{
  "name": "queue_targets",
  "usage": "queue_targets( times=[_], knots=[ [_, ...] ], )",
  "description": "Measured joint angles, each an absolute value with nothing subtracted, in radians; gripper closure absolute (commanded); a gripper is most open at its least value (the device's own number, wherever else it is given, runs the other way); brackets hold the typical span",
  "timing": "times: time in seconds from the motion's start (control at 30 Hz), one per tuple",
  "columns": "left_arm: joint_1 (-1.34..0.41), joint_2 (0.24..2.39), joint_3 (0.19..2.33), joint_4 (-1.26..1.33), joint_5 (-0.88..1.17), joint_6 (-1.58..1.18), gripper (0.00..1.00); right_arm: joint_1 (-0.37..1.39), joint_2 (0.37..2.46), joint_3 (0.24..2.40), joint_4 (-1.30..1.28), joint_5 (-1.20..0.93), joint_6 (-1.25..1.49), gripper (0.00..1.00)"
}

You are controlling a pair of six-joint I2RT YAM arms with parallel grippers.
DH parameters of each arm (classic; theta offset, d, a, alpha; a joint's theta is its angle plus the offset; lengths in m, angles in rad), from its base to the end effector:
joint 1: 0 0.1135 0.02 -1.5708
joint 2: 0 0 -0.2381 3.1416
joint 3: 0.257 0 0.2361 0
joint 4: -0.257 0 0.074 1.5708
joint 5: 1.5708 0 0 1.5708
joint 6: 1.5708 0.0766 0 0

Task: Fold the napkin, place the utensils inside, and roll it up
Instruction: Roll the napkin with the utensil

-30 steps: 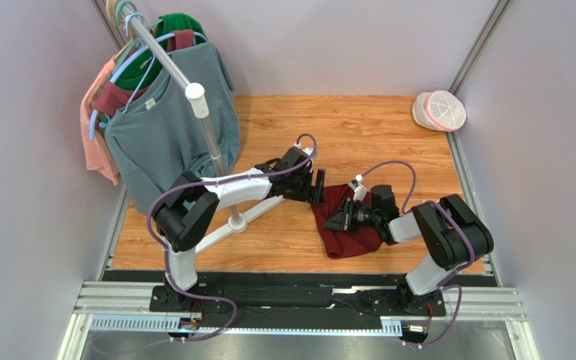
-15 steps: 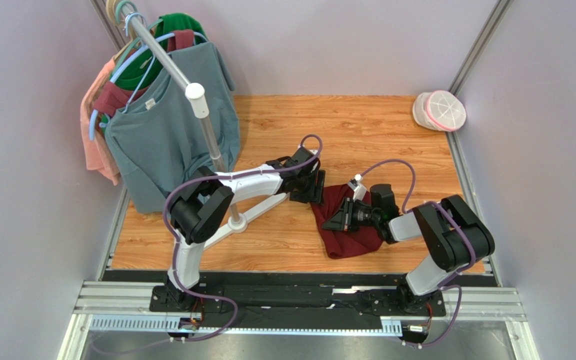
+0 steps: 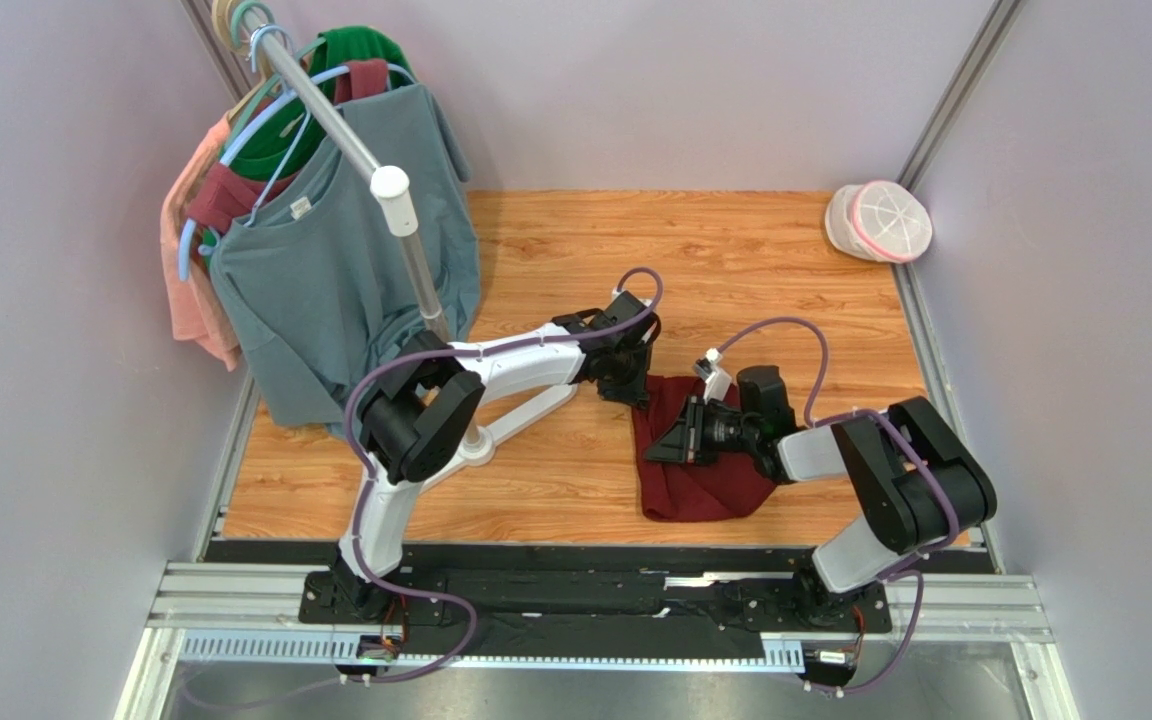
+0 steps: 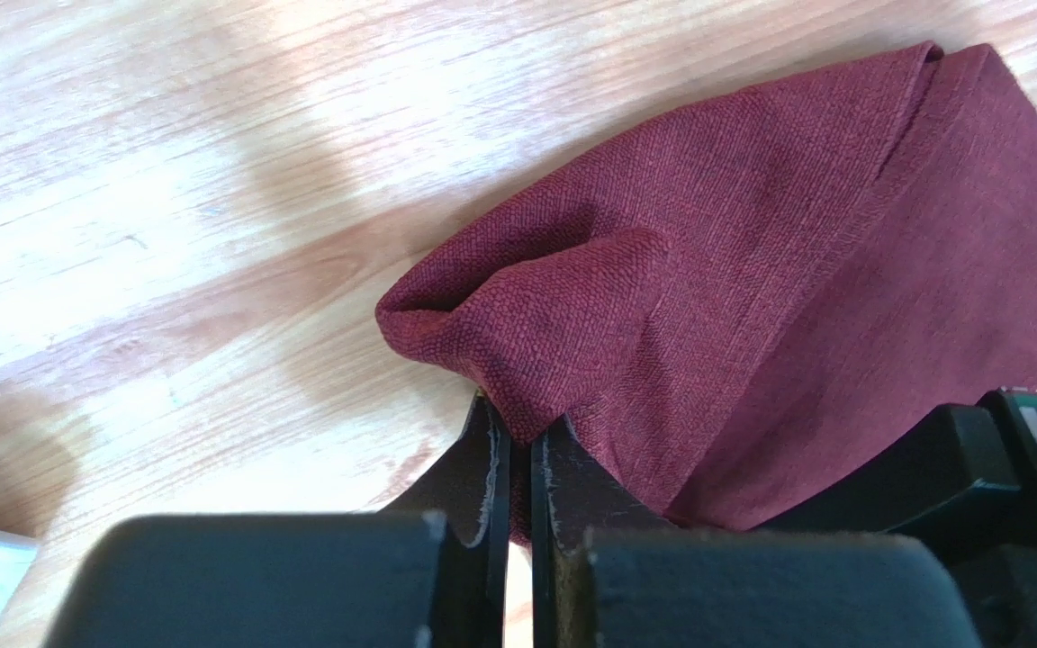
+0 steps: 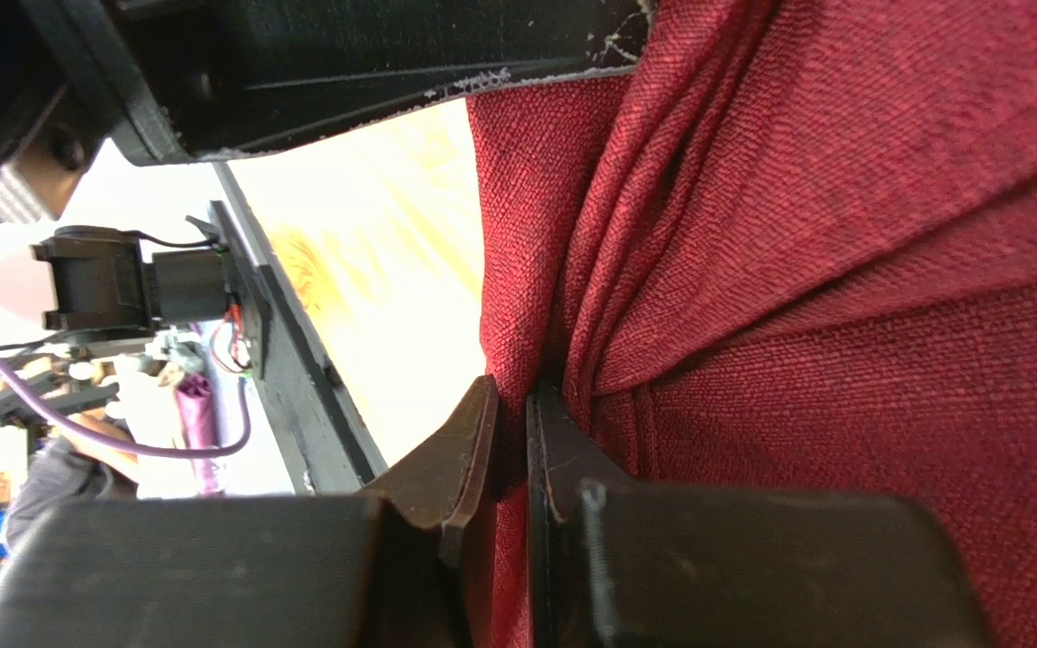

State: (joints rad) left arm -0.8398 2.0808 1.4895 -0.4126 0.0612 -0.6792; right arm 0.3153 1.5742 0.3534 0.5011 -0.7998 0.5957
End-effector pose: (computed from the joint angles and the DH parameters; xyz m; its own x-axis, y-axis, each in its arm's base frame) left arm 0.2903 -0.3308 0.1169 -0.9188 0.0855 -0.3854 0.2415 0.8940 -0.3775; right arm 0.2218 0.1301 0.0737 -0.9277 0.1087 -0.3572 -0.2517 0.5246 0.8133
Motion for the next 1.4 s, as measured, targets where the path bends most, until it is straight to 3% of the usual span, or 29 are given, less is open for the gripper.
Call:
queue_targets(
  times=[0.07, 0.1, 0.23, 0.5, 0.83, 1.4],
  knots=[
    [-0.843, 2.084, 1.504, -0.43, 0.061, -0.677, 1.0, 0.324, 1.545, 0.367, 0.437, -0.783, 0.578, 0.78],
    [-0.844, 2.086, 1.512, -0.442, 0.064, -0.676, 1.0, 0.334, 1.518, 0.376, 0.39, -0.764, 0.568, 0.64],
    [-0.844, 2.093, 1.538, -0.543, 0.064, -0.624, 1.0, 0.405, 1.349, 0.441, 0.214, -0.647, 0.506, 0.5],
    [-0.844, 2.114, 1.587, -0.667, 0.081, -0.596, 1.0, 0.659, 1.089, 0.598, -0.039, -0.211, 0.421, 0.47],
    [-0.843, 2.116, 1.588, -0.676, 0.101, -0.632, 1.0, 0.96, 1.282, 0.64, -0.193, 0.213, 0.453, 0.47],
    [-0.828, 2.102, 1.547, -0.636, 0.121, -0.698, 1.0, 1.043, 1.503, 0.722, -0.213, 0.408, 0.519, 0.57]
  ],
)
